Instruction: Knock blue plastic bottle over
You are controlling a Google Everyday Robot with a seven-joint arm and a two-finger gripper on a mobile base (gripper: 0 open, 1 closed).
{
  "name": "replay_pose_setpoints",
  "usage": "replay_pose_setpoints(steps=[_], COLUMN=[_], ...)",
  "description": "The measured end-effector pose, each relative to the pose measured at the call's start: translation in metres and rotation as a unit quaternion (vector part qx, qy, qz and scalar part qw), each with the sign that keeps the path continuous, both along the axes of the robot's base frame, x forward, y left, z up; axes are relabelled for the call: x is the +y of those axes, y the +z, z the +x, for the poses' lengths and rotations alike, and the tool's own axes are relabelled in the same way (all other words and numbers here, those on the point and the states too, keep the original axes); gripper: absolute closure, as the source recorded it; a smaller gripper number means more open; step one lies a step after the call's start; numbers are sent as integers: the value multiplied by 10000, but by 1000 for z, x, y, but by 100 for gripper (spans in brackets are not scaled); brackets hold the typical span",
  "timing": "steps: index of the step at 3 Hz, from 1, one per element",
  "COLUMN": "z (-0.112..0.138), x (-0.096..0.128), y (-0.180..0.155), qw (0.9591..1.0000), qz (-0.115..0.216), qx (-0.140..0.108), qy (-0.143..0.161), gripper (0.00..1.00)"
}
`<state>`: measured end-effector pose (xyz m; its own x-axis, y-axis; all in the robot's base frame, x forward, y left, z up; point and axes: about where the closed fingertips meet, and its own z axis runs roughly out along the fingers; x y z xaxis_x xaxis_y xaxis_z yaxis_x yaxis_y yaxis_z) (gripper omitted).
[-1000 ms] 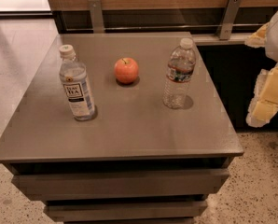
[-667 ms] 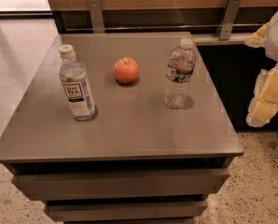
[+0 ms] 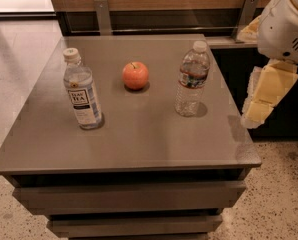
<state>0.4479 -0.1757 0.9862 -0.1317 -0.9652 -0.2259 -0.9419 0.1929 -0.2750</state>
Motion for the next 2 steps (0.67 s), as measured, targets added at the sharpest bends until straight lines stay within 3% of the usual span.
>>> replay_pose_setpoints(steps=[1,2], z=[11,23], x=[43,86], y=[-1,1], qw=[9989,9953], qz=[139,354], qx=[-32,-118], qy=[448,897], gripper=[0,0])
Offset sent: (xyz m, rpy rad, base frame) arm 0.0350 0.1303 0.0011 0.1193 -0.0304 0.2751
